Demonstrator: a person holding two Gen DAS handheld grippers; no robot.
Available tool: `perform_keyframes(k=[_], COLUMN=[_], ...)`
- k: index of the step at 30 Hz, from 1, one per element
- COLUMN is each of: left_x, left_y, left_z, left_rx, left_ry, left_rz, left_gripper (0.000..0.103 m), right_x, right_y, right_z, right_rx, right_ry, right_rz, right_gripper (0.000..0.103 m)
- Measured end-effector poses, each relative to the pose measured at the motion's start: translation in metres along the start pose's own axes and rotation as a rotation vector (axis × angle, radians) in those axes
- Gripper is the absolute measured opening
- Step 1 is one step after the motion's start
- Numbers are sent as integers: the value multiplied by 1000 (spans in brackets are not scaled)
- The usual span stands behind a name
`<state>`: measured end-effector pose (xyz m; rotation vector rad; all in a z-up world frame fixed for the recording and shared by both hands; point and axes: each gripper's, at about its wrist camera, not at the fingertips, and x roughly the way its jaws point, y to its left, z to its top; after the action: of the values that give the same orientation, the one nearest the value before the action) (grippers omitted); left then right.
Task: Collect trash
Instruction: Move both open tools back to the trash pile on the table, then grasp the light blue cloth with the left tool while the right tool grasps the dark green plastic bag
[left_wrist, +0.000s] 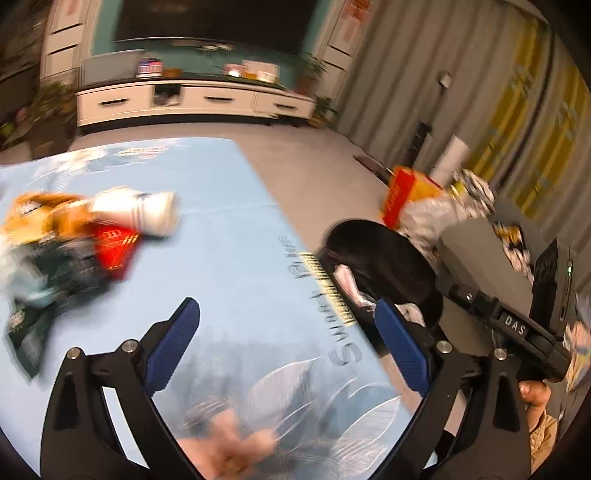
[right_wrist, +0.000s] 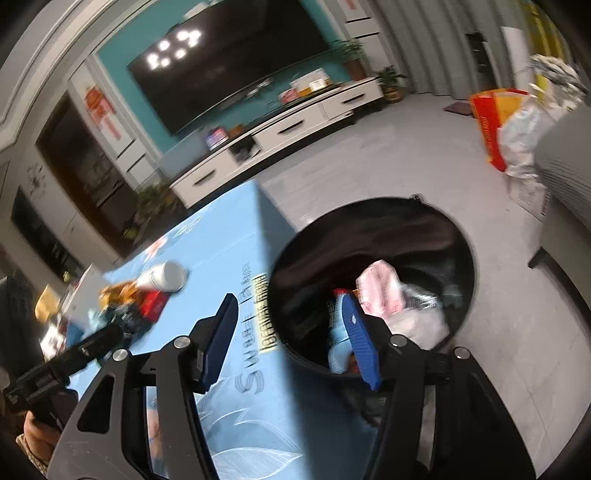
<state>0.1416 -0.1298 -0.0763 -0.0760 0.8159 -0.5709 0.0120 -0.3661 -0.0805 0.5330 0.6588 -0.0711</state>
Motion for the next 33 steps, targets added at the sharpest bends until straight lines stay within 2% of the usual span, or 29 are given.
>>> perform_keyframes(k=[2, 5, 9, 13, 18, 22, 27, 33], left_x=[-20, -49, -81, -104, -117, -116, -101, -77], left_y=[22, 59, 115, 162, 192, 197, 202, 202], left_z=[-5, -18, -44, -70, -82, -69, -42, -17], left_rx=[-33, -89, -189, -280, -345, -320, -278, -236], left_ry=[-28, -61, -78, -78, -102, -138, -172, -171], left_rz=[33, 114, 238, 284, 273, 250, 225, 200], left_gripper=[97, 97, 97, 97, 97, 97, 97, 97], right_x=[4, 11, 26, 45, 67, 89, 114, 141], right_y=[23, 57, 106, 149, 195, 223, 241, 254], right_z=[-5, -12, -28, -43, -50, -51, -47, -38], right_rx=[-43, -107, -196, -266, -334, -344, -347, -363], right_ry=[25, 63, 133, 206, 249, 269, 266, 259], right_rz=[25, 71, 135, 192, 244, 279, 279, 277], right_gripper=[59, 64, 66, 67, 72, 72, 72, 72])
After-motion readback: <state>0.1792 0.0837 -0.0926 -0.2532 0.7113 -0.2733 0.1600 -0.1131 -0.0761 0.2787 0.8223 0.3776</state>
